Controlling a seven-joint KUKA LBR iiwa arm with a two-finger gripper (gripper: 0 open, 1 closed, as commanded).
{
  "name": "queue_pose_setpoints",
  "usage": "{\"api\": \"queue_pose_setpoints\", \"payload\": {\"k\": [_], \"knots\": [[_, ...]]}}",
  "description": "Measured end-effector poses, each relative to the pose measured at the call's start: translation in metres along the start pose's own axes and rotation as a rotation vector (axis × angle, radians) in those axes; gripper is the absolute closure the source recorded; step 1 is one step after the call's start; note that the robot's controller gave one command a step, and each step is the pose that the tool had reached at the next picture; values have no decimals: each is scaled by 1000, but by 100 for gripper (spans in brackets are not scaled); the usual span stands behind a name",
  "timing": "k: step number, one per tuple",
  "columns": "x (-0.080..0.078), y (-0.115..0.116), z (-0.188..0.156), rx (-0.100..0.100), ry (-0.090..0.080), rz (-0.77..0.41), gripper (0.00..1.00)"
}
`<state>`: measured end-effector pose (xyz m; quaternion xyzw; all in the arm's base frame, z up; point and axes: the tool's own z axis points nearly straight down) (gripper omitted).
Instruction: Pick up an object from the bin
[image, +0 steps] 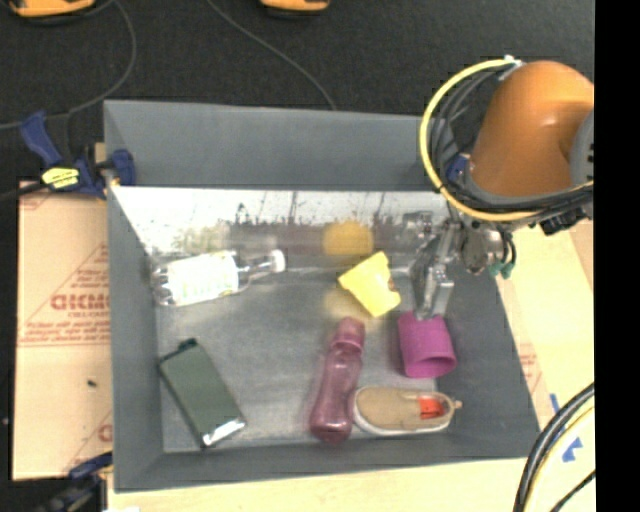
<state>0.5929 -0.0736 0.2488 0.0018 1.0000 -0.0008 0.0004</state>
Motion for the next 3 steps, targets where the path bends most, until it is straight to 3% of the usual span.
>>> {"api": "queue_pose_setpoints", "payload": {"k": [1,2,3], "knots": [[-11,-1,19,-2,1,53,0],[74,10,68,1,-3,-188,0],[53,-47,139,0,-5,-210,0]]}}
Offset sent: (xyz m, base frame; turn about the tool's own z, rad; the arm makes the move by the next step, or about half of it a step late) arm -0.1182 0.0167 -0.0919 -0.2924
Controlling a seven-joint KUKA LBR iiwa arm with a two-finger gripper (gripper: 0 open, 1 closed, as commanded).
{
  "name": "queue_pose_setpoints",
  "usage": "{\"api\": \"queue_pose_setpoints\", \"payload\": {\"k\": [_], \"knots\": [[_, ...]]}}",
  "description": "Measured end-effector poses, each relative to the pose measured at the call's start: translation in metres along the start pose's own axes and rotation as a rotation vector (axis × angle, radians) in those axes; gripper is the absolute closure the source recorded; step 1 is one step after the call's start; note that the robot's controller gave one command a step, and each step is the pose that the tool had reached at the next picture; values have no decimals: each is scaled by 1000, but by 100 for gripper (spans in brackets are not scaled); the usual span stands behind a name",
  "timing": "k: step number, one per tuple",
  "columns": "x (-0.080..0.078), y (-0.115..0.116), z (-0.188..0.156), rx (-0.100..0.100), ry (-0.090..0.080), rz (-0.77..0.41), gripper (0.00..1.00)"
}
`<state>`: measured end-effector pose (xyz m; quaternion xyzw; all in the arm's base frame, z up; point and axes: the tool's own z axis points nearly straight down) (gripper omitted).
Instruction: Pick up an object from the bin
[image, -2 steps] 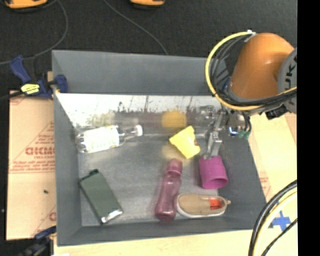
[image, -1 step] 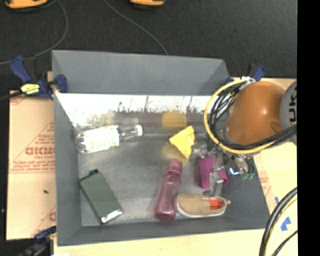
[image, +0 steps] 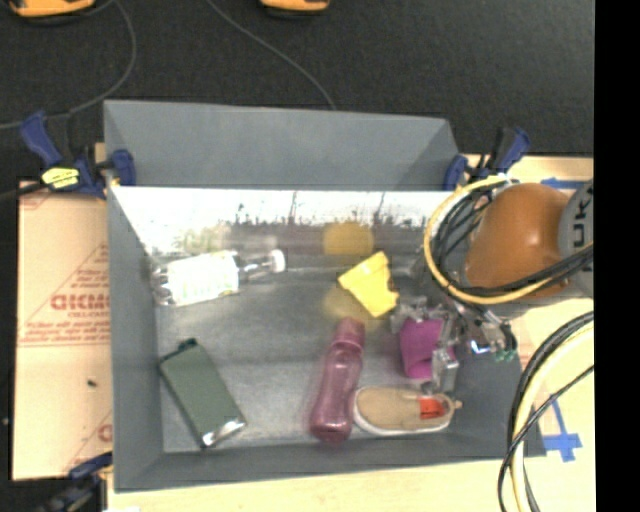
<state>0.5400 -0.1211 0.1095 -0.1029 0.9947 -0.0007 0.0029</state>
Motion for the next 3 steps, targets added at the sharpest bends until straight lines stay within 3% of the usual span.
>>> {"api": "queue_pose_setpoints", "payload": {"k": [1,2,3], "knots": [[49,22,-4,2,0,-291,0],[52,6,29,-5,0,-328,0],[55,7,35,-2,-1,-361,0]]}}
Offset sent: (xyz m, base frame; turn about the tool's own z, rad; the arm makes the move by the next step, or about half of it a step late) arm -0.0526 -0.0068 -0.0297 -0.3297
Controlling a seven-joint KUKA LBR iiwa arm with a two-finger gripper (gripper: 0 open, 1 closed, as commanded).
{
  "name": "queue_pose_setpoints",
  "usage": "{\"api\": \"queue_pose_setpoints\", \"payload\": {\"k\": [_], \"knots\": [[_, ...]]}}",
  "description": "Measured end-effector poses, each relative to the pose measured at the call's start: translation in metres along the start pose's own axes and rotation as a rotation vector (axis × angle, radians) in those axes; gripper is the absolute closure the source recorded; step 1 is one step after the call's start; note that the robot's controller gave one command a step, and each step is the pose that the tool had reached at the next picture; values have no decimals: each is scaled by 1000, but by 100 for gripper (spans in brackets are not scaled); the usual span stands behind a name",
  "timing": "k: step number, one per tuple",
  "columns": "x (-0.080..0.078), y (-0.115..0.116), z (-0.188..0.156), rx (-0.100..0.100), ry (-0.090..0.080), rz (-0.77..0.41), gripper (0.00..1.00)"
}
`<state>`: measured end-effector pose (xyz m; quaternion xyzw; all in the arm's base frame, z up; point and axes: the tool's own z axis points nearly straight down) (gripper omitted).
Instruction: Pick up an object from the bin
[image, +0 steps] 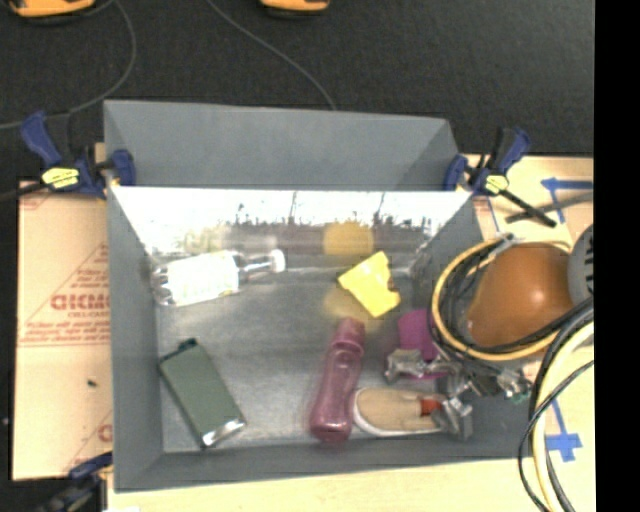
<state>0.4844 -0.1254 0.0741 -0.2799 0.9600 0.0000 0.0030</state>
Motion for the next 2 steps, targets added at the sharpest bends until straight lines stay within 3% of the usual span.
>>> {"api": "queue_pose_setpoints", "payload": {"k": [1,2], "knots": [[12,-10,0,-9,-6,-354,100],[12,-10,0,-9,-6,-355,100]]}}
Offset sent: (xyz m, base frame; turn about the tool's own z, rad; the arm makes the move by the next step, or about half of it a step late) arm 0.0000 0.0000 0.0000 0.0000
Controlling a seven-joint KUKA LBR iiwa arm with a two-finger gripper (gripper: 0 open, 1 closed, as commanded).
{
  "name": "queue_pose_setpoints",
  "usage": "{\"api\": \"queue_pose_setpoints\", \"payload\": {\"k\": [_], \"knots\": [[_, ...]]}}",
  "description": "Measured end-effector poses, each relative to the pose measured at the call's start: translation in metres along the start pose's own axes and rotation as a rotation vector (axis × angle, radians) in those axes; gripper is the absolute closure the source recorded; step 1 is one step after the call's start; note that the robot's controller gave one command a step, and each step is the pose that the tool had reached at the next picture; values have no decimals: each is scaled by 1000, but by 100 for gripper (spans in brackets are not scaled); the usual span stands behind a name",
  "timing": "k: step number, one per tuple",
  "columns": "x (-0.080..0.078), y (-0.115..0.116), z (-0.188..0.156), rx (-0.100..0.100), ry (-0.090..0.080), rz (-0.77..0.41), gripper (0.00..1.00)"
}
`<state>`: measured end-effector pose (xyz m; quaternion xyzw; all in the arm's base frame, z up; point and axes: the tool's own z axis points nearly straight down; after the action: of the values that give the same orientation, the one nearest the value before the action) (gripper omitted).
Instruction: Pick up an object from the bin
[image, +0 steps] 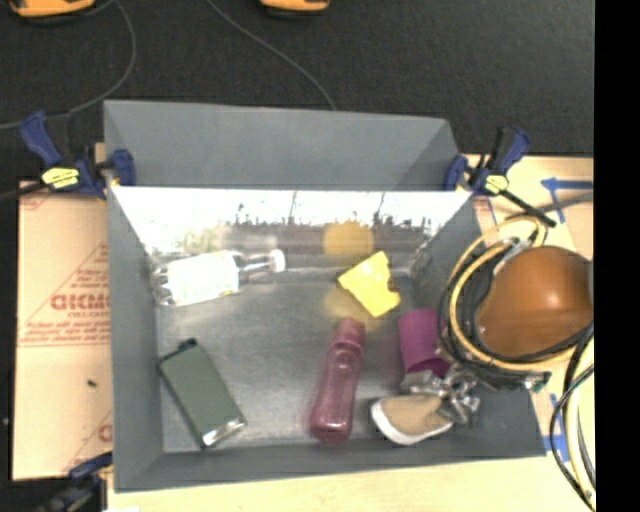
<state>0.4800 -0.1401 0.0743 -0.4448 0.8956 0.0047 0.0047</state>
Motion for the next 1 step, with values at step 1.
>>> {"api": "queue_pose_setpoints", "payload": {"k": [1], "knots": [[-5,-3,-86,-2,-1,-27,100]]}}
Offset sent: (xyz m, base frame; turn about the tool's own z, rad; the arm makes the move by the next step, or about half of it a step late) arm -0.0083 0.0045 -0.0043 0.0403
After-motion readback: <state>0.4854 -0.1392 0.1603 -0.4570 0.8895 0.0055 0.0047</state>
